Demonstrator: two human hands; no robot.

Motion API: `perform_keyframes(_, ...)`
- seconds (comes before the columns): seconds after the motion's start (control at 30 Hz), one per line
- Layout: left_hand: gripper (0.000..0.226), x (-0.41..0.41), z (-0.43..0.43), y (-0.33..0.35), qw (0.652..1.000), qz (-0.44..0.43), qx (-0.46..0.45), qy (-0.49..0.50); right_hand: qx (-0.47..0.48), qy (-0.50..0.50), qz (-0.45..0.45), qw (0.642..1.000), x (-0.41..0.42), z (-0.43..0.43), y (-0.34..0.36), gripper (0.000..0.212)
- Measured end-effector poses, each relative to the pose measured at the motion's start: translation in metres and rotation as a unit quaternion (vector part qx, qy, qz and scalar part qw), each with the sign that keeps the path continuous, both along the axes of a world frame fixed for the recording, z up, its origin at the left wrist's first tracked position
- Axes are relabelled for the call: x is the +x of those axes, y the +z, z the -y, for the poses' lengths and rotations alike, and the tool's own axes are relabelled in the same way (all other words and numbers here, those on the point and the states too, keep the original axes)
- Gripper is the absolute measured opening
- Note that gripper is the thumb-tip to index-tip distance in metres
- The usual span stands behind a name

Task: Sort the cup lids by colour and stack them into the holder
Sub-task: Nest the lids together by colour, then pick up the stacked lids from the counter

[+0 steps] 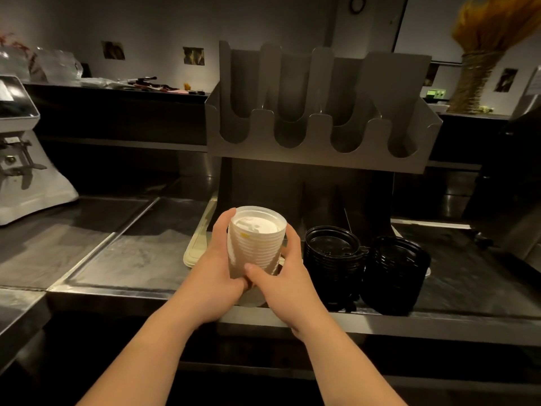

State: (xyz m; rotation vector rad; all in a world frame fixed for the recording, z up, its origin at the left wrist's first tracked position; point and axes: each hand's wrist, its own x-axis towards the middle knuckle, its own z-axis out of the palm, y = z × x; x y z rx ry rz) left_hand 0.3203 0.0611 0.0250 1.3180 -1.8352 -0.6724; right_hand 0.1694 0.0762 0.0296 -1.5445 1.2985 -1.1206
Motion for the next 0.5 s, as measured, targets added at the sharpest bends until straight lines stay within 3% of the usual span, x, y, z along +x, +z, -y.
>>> perform_keyframes(0.17,0.115,0.004,0.002,-0.007,1.000,-0.013,-0.001,0.005,-0.015,-0.014,-0.015,1.000,0.002,0.002,-0.002,0.095)
perform_keyframes(0.3,0.125,0.005,0.000,-0.003,1.000,-0.021,0.015,-0.001,-0.025,-0.009,0.000,1.000,0.008,0.003,-0.001,0.094)
perform_keyframes(0.5,0.124,0.009,-0.012,0.075,0.994,0.003,-0.100,0.044,-0.096,0.038,0.034,0.994,0.001,0.006,0.059,0.088)
